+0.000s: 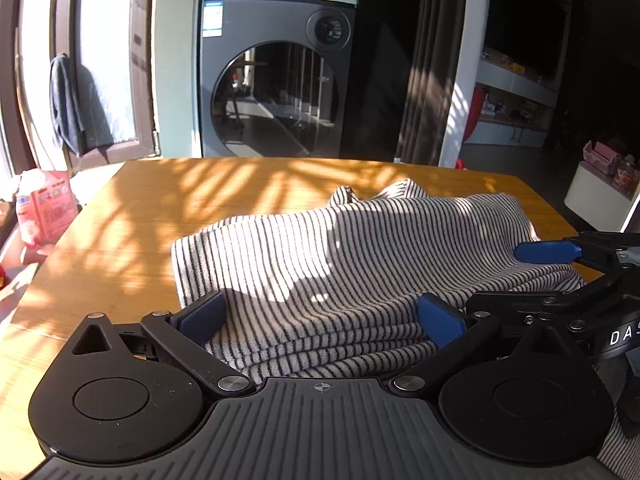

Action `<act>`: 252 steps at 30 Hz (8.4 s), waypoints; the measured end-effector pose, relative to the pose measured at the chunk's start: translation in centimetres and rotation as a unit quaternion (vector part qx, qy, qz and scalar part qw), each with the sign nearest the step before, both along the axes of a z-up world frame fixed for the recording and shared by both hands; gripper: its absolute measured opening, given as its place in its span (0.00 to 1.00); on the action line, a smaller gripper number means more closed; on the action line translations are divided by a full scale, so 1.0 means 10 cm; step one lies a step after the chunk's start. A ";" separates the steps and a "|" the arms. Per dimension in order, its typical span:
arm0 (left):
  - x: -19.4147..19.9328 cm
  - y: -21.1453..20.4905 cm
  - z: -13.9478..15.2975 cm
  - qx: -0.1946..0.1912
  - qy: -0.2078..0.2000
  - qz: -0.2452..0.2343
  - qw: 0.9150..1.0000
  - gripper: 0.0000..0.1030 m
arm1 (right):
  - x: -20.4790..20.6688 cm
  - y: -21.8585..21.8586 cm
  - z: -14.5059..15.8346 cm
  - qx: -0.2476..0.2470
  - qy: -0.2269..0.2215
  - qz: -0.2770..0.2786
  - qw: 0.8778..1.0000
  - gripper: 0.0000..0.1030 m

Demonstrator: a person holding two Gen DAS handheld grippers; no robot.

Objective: Fold clothes

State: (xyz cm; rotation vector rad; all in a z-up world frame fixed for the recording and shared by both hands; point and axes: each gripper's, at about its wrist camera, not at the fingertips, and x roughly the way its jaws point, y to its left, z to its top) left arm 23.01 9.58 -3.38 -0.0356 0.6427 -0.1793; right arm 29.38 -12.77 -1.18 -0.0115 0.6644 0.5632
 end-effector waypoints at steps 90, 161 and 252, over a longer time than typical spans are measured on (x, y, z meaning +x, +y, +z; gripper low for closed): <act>-0.11 0.00 -0.03 -0.083 -0.006 -0.060 0.995 1.00 | 0.42 -0.21 0.24 -0.051 0.002 -0.064 0.997 0.56; -1.04 0.51 0.12 -0.228 0.133 -0.101 0.959 0.75 | -1.45 -1.58 0.36 0.168 0.126 -0.073 0.975 0.76; -1.09 0.03 0.12 -0.172 0.139 -0.170 0.960 0.76 | -1.17 -0.91 0.33 0.028 0.002 0.023 0.999 0.49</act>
